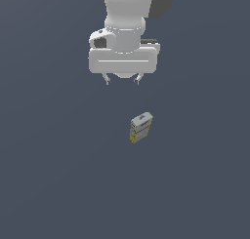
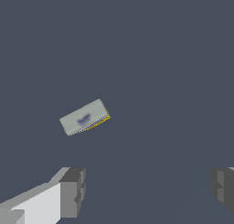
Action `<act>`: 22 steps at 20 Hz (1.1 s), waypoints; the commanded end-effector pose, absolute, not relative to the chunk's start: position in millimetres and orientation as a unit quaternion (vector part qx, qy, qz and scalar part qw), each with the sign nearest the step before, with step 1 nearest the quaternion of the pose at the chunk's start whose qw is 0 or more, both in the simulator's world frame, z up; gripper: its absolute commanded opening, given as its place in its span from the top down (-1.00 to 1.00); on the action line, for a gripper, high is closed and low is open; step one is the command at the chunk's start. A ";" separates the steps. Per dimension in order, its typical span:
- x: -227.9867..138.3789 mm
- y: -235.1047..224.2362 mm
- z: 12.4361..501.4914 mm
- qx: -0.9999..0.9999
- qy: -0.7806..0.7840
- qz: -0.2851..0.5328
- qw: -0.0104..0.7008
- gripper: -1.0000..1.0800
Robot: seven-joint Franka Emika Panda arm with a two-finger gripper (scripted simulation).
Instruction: Pick up the object and move it to a goal position.
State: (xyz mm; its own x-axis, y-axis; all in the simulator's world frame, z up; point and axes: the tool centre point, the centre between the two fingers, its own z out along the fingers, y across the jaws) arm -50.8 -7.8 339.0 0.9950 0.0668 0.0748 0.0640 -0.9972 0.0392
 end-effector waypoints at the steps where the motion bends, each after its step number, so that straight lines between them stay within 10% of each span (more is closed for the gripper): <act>1: -50.8 -7.8 339.0 0.999 0.033 0.038 0.018 -0.92; 22: -51.7 -10.5 321.7 0.999 0.032 0.024 0.026 -0.92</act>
State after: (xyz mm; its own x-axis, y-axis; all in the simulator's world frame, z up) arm -52.3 -11.5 323.2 0.9960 0.0774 0.0454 0.0749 -0.9957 0.0552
